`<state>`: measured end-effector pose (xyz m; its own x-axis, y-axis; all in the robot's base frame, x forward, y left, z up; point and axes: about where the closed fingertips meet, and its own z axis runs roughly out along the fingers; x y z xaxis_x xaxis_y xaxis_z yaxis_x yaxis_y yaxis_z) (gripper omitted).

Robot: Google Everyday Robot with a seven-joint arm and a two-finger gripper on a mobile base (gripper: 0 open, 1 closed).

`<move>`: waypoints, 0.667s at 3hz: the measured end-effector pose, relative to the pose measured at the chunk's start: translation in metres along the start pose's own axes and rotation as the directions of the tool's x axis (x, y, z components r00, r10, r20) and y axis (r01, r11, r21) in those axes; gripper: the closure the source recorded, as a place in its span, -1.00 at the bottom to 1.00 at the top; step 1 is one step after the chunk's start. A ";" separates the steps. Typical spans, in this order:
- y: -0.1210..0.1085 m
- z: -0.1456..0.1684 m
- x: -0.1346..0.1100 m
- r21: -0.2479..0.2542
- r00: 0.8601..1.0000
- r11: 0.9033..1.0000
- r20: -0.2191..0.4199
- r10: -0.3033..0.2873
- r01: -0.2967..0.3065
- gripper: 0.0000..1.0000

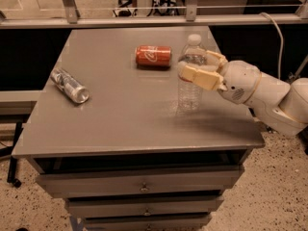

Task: Place water bottle upright

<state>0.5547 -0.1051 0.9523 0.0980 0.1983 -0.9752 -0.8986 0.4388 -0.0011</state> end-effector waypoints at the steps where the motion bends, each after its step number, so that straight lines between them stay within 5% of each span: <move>1: 0.001 0.000 0.004 -0.002 1.000 1.000 0.004 0.005 -0.005 -0.86; 2: 0.002 0.000 0.006 -0.002 1.000 1.000 0.004 0.008 -0.008 -1.00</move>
Offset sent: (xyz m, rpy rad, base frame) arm -0.0018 -0.0033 -0.0122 0.0122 0.0149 -0.0053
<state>0.5533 -0.1034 0.9466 0.0922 0.2054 -0.9743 -0.9002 0.4354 0.0066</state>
